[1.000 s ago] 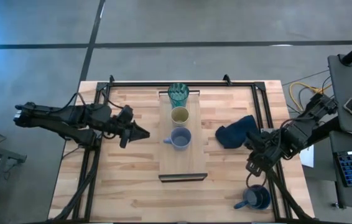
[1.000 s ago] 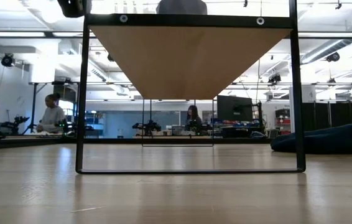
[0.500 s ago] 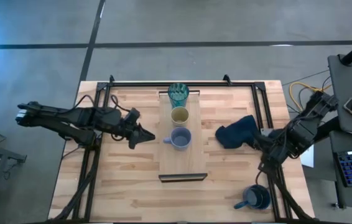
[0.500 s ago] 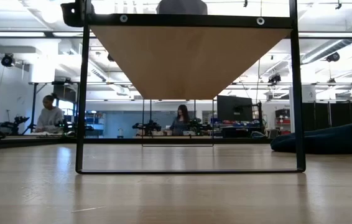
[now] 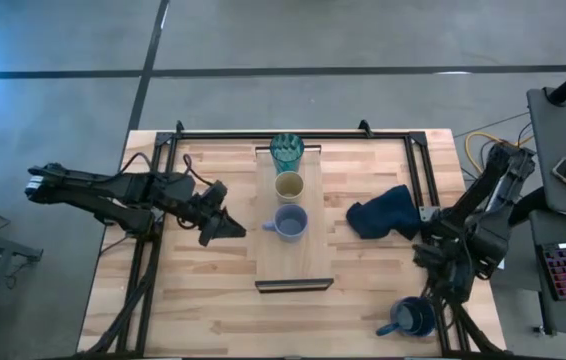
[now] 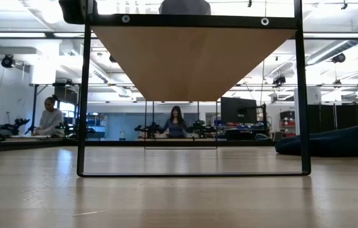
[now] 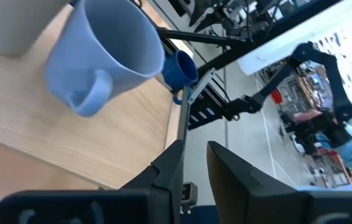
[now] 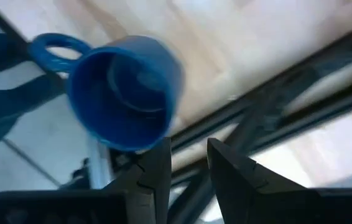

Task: Stack small to large cups/mugs on shelf
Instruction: Put the dark blue mug on the shelf

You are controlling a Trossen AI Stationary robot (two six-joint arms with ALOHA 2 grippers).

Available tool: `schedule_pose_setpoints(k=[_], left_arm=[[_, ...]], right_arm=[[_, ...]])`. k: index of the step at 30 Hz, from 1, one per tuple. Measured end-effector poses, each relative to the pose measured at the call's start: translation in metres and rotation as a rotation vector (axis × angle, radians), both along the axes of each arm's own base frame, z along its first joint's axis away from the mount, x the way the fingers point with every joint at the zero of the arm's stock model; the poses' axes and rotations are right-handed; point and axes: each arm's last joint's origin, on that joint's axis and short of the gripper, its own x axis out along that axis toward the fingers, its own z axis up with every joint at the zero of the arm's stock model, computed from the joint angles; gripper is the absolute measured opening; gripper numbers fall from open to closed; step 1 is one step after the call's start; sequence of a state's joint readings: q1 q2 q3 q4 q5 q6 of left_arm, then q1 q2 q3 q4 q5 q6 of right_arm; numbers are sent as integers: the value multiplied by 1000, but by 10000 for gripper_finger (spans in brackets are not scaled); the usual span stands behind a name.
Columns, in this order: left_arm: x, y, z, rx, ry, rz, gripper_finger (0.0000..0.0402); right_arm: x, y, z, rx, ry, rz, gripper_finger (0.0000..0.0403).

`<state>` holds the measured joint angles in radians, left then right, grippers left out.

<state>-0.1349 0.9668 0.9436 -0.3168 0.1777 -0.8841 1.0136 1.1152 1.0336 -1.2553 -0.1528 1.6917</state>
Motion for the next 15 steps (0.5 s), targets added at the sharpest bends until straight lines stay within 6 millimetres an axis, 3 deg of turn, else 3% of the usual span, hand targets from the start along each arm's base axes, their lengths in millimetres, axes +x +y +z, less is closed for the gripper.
schedule_pose_setpoints(k=[15], left_arm=[[-19, 2, -2, 30, 58, -23, 57]], right_arm=[[2, 14, -42, 80, -63, -16, 98]])
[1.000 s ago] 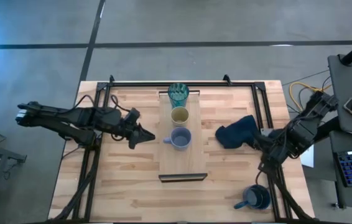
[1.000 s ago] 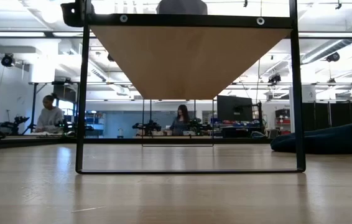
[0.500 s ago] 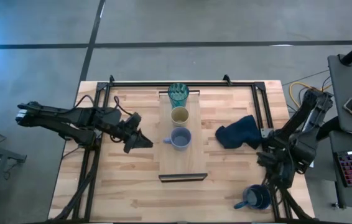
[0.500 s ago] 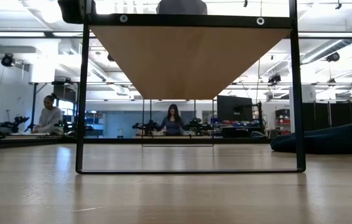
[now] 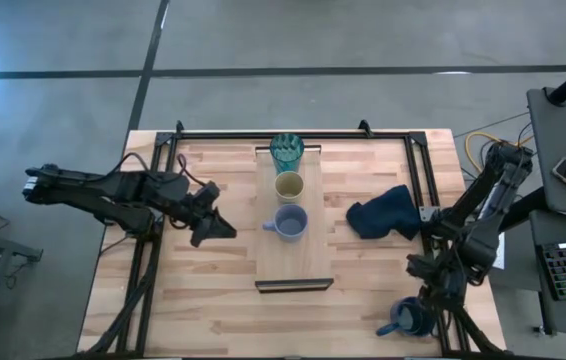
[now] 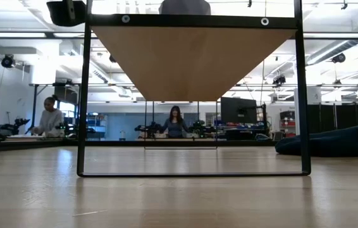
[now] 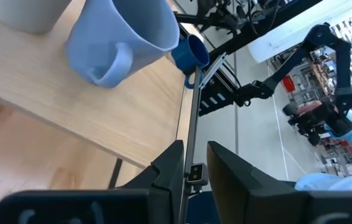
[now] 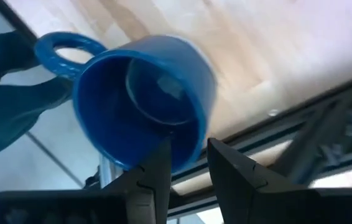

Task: Stack small to large cups/mugs on shelf
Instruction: Put the dark blue mug on the shelf

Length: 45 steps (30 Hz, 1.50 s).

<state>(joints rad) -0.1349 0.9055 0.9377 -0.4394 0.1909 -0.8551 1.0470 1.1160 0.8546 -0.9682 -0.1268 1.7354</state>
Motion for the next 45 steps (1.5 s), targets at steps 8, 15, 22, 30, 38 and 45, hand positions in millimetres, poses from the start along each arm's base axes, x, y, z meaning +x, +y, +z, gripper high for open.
schedule_pose_setpoints(k=[8, 15, 22, 30, 38, 45], left_arm=[[-3, 0, 0, -1, -6, 0, 57], [-2, 0, -1, -1, -4, 0, 57], [-2, 0, -1, -2, -4, 1, 57], [-2, 0, -1, -2, -2, 1, 57], [-1, 0, -1, -1, -1, 1, 57], [-1, 0, -1, -1, -1, 1, 57]], right_arm=[[1, 2, -11, 23, -7, -3, 98], [1, 3, -20, 48, -19, -9, 98], [2, 3, -26, 54, -20, -16, 96], [1, 2, -36, 67, -27, -17, 96], [0, 1, -43, 67, -14, -46, 95], [4, 7, -34, 122, -41, -50, 95]])
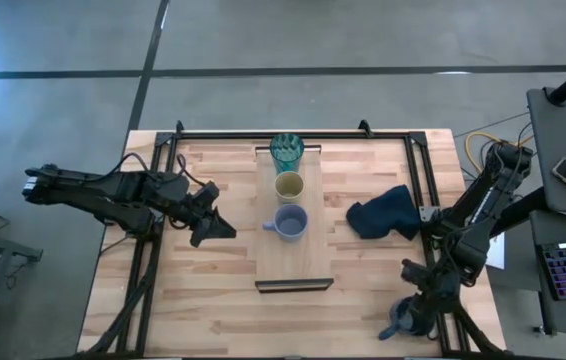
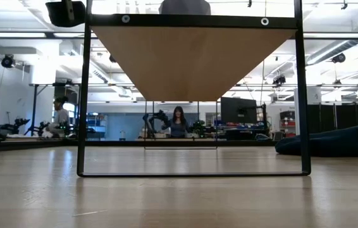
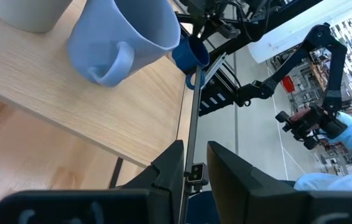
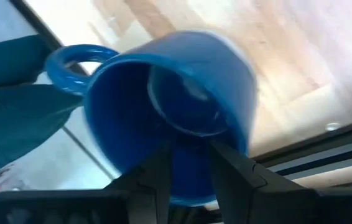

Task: Stack small to large cups/mugs on shelf
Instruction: Put the dark blue mug on the shelf

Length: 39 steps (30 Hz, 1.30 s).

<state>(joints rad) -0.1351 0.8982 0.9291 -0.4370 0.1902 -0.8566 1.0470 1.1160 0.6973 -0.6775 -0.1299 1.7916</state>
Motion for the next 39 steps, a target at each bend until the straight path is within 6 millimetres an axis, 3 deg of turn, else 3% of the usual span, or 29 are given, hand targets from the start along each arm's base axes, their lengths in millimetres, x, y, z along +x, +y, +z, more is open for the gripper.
schedule_pose_setpoints(k=[13, 17, 21, 25, 32, 39], left_arm=[[0, 0, -1, 0, 2, 1, 57], [0, 0, -1, -1, 2, 3, 57], [0, 1, -1, 0, 2, 11, 57], [0, 2, -1, -17, 7, 23, 57], [1, 2, -1, -48, 18, 37, 57], [1, 2, -1, -69, 26, 56, 57]], right_arm=[[6, 9, 31, 64, -65, -22, 95], [6, 0, 45, -90, -121, -86, 91], [0, -13, 54, -287, -50, -94, 89], [0, -9, 52, -309, -3, -23, 99], [4, 6, 29, -240, 114, 32, 143], [10, 16, 23, -263, 91, 50, 176]])
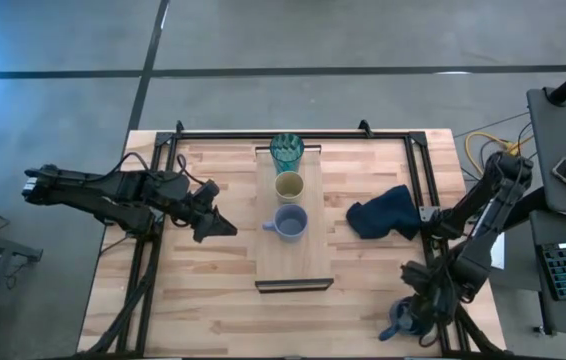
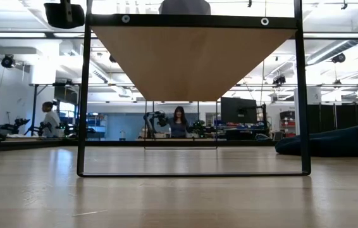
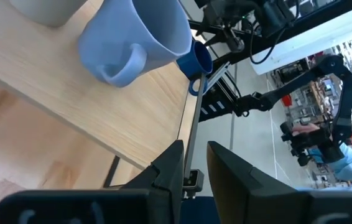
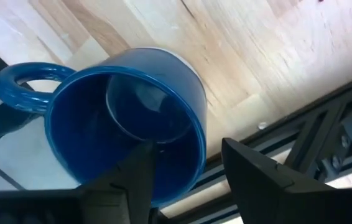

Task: Stack small to large cups/mugs on shelf
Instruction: Put the dark blue mug on the shelf

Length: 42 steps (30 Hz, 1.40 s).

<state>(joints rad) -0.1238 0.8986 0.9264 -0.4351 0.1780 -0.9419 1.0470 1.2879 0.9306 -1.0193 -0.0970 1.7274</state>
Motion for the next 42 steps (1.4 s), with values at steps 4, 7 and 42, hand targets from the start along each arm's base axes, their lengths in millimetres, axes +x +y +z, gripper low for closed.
schedule_pose_setpoints(k=[4, 7, 42], left_arm=[[0, 0, 0, -22, 6, 13, 57], [0, 0, 1, -41, 7, 22, 57], [2, 0, 6, -46, -53, 23, 57]], right_arm=[[2, 4, -7, -25, 6, 30, 178], [4, 7, -13, -47, 18, 56, 178], [2, 9, 18, 38, 16, 44, 14]])
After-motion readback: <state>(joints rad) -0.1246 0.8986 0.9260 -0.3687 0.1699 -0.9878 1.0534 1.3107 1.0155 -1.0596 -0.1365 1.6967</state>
